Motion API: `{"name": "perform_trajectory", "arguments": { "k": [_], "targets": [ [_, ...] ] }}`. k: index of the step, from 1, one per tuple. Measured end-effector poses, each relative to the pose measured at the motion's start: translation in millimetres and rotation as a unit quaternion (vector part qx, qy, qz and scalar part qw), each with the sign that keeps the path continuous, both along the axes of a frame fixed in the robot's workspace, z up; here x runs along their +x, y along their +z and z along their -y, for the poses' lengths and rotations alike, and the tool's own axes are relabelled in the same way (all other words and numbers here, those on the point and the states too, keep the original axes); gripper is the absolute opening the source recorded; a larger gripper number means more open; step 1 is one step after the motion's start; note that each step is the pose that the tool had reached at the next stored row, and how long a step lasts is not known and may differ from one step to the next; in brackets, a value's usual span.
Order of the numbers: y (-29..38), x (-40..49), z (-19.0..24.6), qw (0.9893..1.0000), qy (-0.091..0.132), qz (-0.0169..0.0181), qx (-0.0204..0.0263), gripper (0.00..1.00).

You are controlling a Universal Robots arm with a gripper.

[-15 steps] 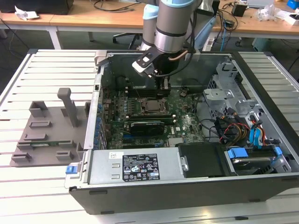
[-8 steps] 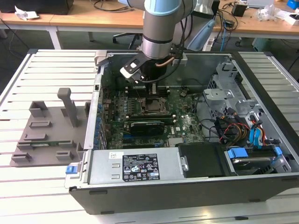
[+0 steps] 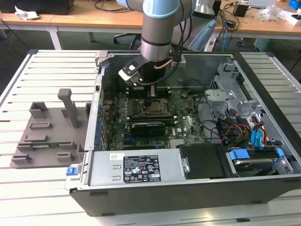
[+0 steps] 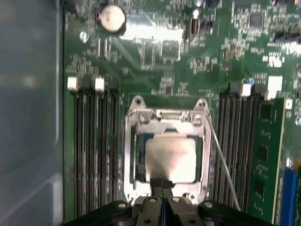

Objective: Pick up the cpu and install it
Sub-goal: 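Close the cpu cover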

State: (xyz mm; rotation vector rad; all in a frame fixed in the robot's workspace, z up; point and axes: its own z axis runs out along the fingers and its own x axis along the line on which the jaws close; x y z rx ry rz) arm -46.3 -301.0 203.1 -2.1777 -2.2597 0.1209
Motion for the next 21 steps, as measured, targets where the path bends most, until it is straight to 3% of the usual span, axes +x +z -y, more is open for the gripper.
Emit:
{"name": "perform_trajectory", "arguments": {
  "k": [2, 3, 4, 5, 6, 11, 16, 17, 19, 21],
  "targets": [
    [-1.0, 15.3, -0.7, 1.0000, 0.000, 0.0005, 0.0028, 0.11],
    [5.6, 20.5, -1.5, 1.0000, 0.001, 0.0011, 0.0044, 0.11],
    [7.7, 15.7, -1.4, 1.0000, 0.001, 0.0022, 0.0080, 0.11],
    [7.2, -0.1, 2.8, 0.9995, 0.002, 0.0036, 0.0315, 0.11],
    [6.4, -1.6, 8.0, 0.9998, 0.002, 0.0037, 0.0208, 0.11],
    [1.5, -1.4, 8.2, 0.9998, 0.007, 0.0032, 0.0205, 0.11],
    [0.9, 23.2, 8.2, 0.9998, 0.007, 0.0026, 0.0208, 0.11],
    [1.8, 24.4, 8.0, 0.9997, 0.007, 0.0030, 0.0214, 0.11],
    [6.7, 24.3, 8.2, 0.9998, 0.007, 0.0025, 0.0207, 0.11],
    [25.1, 24.3, 8.2, 0.9998, 0.007, 0.0025, 0.0207, 0.11]
  ]
}}
